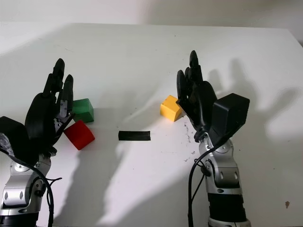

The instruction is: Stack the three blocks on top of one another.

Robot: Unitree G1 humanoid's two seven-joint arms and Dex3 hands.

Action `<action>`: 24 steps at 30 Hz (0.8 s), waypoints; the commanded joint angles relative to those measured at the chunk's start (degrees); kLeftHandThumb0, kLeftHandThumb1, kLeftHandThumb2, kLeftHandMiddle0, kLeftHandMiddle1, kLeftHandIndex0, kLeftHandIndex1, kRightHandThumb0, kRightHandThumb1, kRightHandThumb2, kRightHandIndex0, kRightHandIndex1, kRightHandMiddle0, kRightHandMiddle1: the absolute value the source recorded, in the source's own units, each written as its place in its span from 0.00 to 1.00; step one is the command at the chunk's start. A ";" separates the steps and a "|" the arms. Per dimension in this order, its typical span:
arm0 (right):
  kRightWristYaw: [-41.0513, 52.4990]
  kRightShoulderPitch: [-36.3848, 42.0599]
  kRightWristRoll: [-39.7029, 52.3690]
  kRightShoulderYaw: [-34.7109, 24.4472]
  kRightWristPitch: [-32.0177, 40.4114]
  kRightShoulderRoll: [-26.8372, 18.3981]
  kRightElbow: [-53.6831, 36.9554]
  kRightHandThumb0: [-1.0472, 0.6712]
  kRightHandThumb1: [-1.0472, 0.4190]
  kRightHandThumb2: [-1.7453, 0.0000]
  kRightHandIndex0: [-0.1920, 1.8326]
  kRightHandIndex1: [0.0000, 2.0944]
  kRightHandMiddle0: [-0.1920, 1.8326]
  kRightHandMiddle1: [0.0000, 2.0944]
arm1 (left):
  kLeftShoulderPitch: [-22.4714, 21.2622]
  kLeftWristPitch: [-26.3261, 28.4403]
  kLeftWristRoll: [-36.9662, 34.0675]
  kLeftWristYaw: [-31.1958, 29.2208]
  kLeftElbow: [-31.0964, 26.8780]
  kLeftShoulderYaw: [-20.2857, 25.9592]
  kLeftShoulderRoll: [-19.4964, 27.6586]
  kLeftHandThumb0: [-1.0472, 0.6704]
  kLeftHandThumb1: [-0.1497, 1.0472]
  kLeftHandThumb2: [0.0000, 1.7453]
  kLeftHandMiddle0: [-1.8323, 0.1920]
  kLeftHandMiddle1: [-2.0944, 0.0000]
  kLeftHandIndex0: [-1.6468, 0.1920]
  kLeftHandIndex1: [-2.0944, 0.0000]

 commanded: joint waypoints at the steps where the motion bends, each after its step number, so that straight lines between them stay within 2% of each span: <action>1: 0.18 0.81 0.25 0.23 0.40 -0.24 -1.97 0.19 0.00 0.63 0.00 0.00 0.00 0.00 | 1.20 -0.17 0.15 0.07 -1.68 0.06 0.11 0.22 1.00 0.37 0.95 0.97 0.95 0.97; 13: -0.53 0.33 0.08 0.51 0.39 0.54 -0.90 0.19 0.00 0.63 0.00 0.00 0.00 0.00 | -0.24 -0.92 0.40 -0.93 -0.07 0.47 1.41 0.23 1.00 0.37 0.95 0.97 0.95 0.97; 17: -0.24 0.02 0.49 0.02 0.52 0.15 -1.27 0.19 0.00 0.64 0.00 0.00 0.00 0.00 | -1.12 -5.35 2.48 -0.07 -2.19 1.65 2.99 0.26 1.00 0.32 0.83 0.94 0.85 0.93; 19: -0.01 -0.17 0.66 -0.15 0.38 0.06 -1.29 0.19 0.00 0.64 0.00 0.00 0.00 0.00 | -2.36 -6.93 4.68 -0.67 -2.83 2.42 6.06 0.26 1.00 0.28 0.78 0.93 0.79 0.90; 21: 0.34 -0.41 0.78 -0.36 -0.29 0.01 -0.95 0.18 0.00 0.64 0.00 0.00 0.00 0.00 | -4.04 -7.93 7.58 -2.83 -3.35 3.17 11.36 0.25 1.00 0.22 0.72 0.92 0.71 0.85; 24: 0.37 -0.83 1.13 -0.86 -0.41 0.13 -0.81 0.18 0.00 0.65 0.00 0.00 0.00 0.00 | -6.95 -8.90 11.17 -11.94 -3.50 3.84 24.16 0.24 0.96 0.08 0.72 0.95 0.69 0.82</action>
